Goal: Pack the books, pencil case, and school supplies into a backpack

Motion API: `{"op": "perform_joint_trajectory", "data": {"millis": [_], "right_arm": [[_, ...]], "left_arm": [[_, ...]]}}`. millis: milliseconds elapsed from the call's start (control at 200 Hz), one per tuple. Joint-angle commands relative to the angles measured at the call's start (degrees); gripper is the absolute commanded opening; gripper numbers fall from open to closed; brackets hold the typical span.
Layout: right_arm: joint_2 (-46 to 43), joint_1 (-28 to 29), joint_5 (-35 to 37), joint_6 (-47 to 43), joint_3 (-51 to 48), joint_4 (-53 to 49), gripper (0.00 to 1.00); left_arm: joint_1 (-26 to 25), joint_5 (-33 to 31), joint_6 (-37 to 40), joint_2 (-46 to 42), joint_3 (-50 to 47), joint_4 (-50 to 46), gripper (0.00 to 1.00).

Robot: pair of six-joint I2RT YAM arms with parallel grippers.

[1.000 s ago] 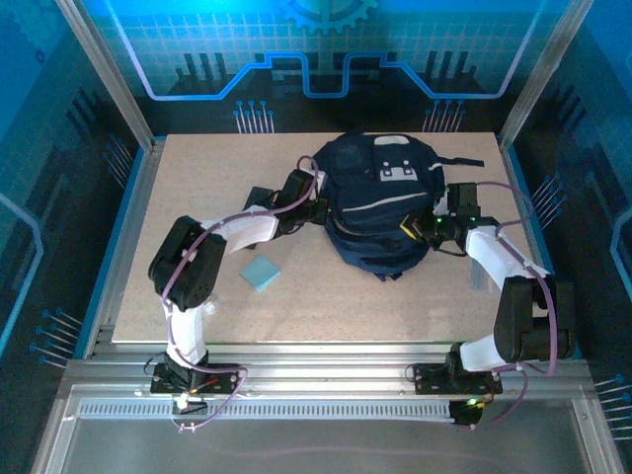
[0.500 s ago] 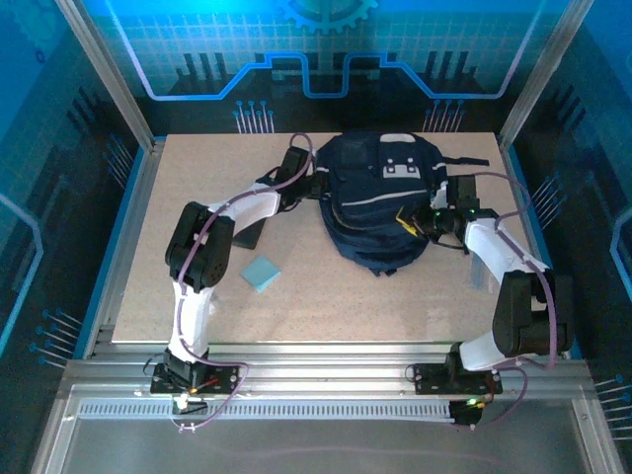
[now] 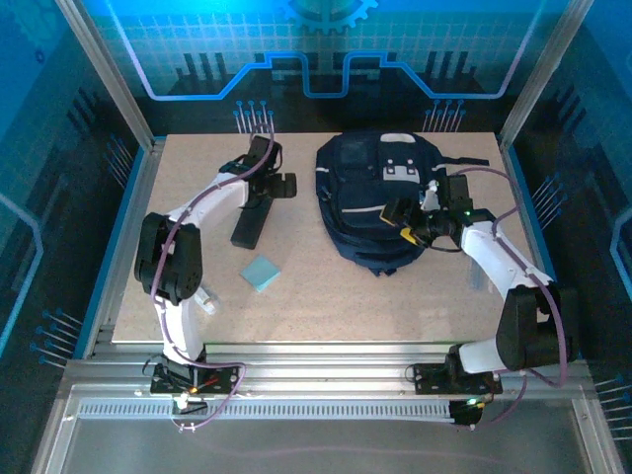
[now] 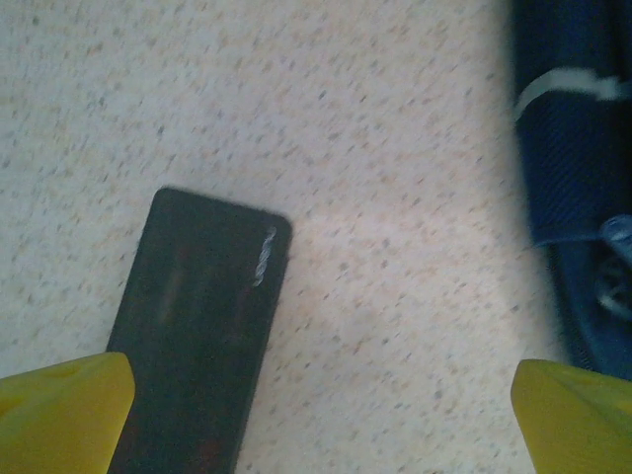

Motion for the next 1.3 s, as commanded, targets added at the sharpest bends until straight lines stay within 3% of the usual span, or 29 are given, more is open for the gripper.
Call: {"op": "perform_joint_trajectory", "data": {"millis": [0, 100, 155, 290, 655, 700, 805, 931, 1101, 1291], "right_arm": [[-0.29, 1.22, 0.51, -1.74, 1.64, -2.2, 0.84], [-0.46, 2.27, 1.31, -2.17, 1.98, -2.45, 0.91], [-0.84, 3.15, 2.38, -2.55, 2.17, -3.08, 1.0], [-1.3, 4.74, 3.86, -2.64, 2.27, -3.7, 1.0], [-0.22, 6.45, 4.91, -1.26, 3.47, -3.34, 1.0], [0.14, 6.44, 4.83, -1.09, 3.63, -3.26, 1.0], [0.7, 6.61, 4.56, -0.52, 3.69, -2.31, 1.0], [1.72, 7.2, 3.44, -0.84, 4.32, -1.68, 1.0], [2.86, 10.11, 3.62, -2.71, 4.79, 1.21, 1.0], [5.73, 15.05, 3.18, -7.22, 7.16, 6.47, 1.0]], "left_arm": [[1.77, 2.03, 0.62, 1.24, -1.35, -7.69, 0.99], [3.23, 2.29, 1.35, 3.15, -0.21, -9.34, 0.99], [4.83, 4.89, 1.64, 4.1, 0.2, -9.31, 0.99], [8.23, 10.96, 3.23, 8.32, 4.27, -11.94, 0.99], [8.56, 13.24, 4.74, 16.68, 9.81, -15.02, 0.99], [8.53, 12.87, 4.83, 17.4, 10.23, -15.46, 0.96], [8.56, 12.03, 4.77, 18.22, 10.8, -15.88, 0.78], [8.56, 14.47, 2.14, 17.0, 10.68, -14.85, 0.65], [8.41, 23.49, -5.42, 11.02, 7.69, -8.88, 0.65], [6.69, 34.37, -18.89, 4.06, 0.57, 5.07, 0.63]]}}
